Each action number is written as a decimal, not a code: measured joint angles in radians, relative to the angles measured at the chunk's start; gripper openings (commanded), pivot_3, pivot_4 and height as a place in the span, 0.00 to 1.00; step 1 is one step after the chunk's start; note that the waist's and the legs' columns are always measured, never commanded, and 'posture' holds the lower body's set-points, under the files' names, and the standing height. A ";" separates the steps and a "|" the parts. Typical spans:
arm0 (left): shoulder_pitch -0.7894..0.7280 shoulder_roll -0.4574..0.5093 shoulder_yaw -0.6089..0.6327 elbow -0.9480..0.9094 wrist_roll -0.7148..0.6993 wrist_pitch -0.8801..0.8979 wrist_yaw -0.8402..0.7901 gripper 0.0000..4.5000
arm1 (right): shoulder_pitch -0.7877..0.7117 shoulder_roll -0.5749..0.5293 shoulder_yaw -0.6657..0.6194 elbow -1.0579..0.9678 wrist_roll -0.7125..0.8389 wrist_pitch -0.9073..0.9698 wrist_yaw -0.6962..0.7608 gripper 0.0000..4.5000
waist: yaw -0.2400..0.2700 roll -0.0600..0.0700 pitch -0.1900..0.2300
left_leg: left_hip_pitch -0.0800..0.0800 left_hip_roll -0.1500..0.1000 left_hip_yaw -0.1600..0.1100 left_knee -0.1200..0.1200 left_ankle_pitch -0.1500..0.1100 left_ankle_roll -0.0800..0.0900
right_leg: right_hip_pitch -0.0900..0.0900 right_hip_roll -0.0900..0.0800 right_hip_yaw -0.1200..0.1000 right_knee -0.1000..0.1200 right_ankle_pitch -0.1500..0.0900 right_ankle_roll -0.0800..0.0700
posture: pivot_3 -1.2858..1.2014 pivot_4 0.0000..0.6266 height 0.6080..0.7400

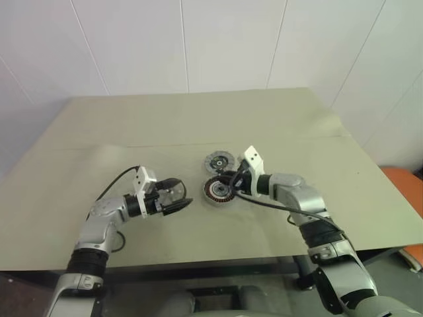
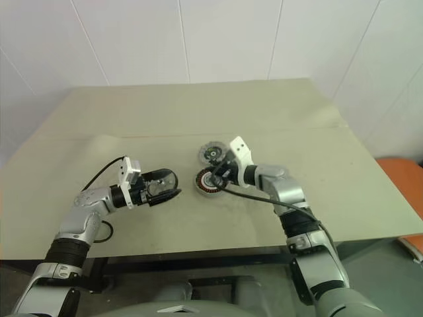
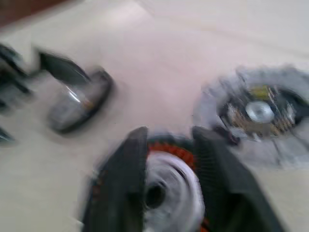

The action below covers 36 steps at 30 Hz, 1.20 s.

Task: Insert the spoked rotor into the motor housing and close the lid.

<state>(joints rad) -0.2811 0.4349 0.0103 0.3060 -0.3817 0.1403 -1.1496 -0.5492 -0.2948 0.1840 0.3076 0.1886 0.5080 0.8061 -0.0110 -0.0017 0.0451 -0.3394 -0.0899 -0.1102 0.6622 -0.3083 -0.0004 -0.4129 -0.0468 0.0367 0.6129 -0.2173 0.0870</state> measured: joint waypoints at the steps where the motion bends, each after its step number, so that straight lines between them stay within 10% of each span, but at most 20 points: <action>1: 0.000 -0.001 0.000 0.000 0.000 0.000 0.000 1.00 | 0.002 -0.001 0.021 0.020 -0.029 -0.025 -0.009 0.01 | 0.000 0.000 0.000 | 0.000 0.000 0.000 0.000 0.000 0.000 | 0.000 0.000 0.000 0.000 0.000 0.000 | 0.52 0.00 1.00; 36: 0.002 -0.026 0.014 0.013 -0.023 0.009 0.011 1.00 | 0.077 0.098 -0.011 -0.081 0.062 0.083 -0.033 0.01 | 0.003 0.000 0.000 | 0.001 0.000 0.000 0.001 0.000 0.000 | 0.002 0.000 0.000 0.001 0.000 0.000 | 0.52 0.00 1.00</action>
<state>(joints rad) -0.2794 0.4091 0.0245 0.3190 -0.4049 0.1497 -1.1390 -0.4723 -0.1973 0.1731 0.2269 0.2501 0.5910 0.7734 -0.0078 -0.0016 0.0451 -0.3384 -0.0899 -0.1105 0.6633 -0.3079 -0.0009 -0.4113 -0.0467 0.0365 0.6135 -0.2173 0.0871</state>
